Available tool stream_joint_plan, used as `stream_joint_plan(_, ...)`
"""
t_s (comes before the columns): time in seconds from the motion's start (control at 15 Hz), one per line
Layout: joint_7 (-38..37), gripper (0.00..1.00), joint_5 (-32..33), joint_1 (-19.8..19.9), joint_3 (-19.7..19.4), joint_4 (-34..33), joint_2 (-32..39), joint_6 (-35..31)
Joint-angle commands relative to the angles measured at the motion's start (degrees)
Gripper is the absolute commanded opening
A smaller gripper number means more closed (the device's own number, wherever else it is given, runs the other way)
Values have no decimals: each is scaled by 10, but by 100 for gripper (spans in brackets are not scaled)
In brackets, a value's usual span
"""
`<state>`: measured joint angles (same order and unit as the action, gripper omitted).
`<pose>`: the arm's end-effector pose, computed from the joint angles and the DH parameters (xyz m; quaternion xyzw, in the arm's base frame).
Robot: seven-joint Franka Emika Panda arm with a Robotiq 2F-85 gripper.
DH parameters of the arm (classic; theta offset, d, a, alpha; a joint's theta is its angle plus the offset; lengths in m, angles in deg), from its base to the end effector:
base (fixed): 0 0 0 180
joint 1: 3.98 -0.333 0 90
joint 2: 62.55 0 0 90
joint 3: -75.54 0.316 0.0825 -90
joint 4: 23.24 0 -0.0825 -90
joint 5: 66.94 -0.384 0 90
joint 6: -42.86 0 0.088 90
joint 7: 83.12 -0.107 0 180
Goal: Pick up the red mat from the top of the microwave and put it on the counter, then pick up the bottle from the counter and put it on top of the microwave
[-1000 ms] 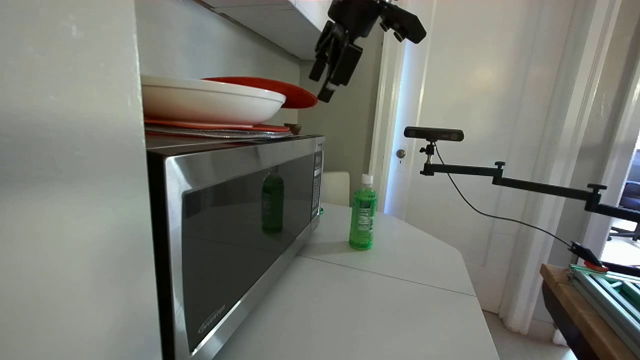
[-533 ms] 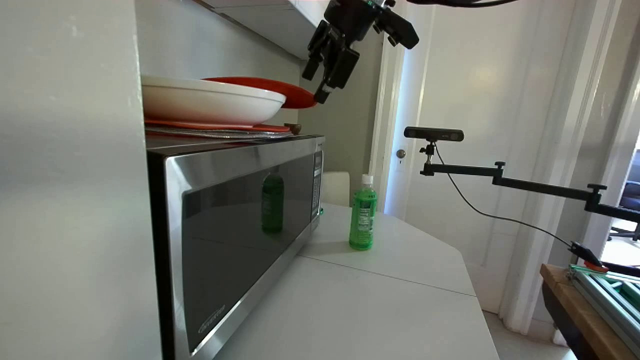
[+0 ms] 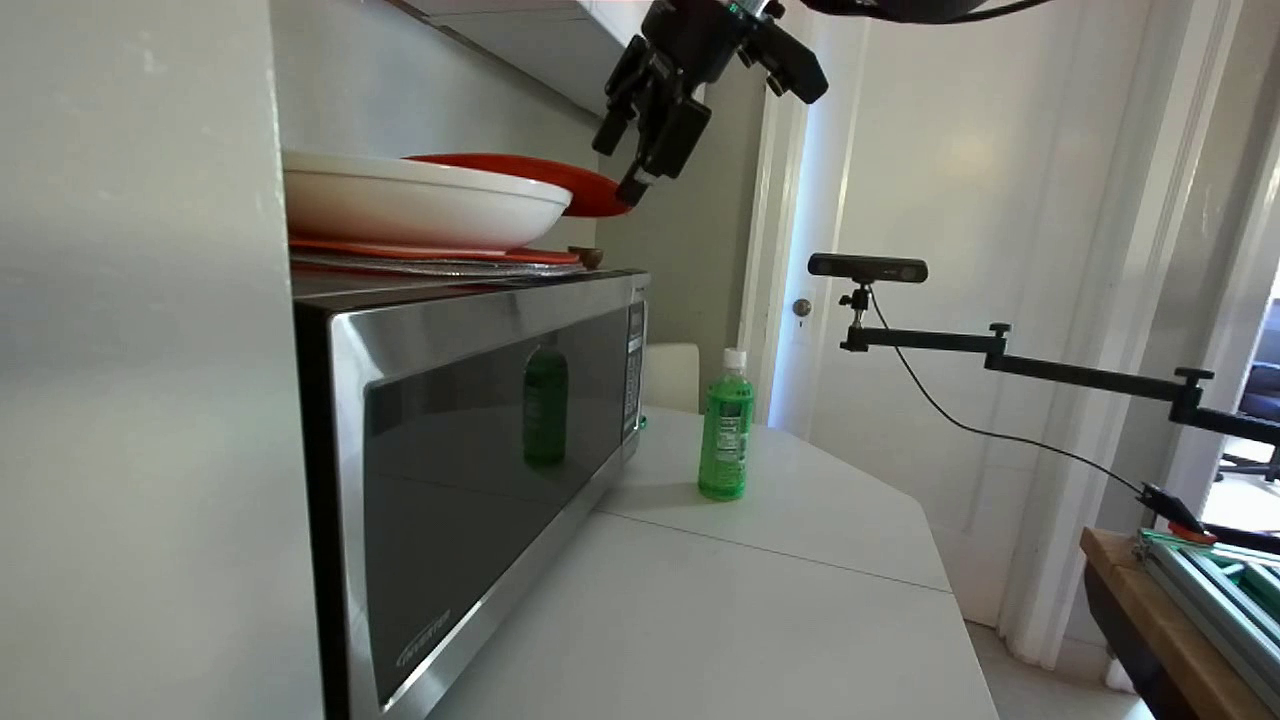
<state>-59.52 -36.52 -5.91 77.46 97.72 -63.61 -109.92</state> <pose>0.5783 0.0539 0.4850 0.8540 0.4040 0.2379 0.2255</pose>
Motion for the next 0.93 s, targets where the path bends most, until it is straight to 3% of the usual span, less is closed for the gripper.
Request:
stream_joint_plan(0.0,17,100,41,5,-5,3,15,-42)
stream_joint_plan(0.2,14,98,70,7,-7,1,27,-65)
stream_joint_plan(0.33,8,76,86,8,-9,-1,31,-77)
stream_joint_plan(0.87,-6,13,104,9,-16,-3,31,-102)
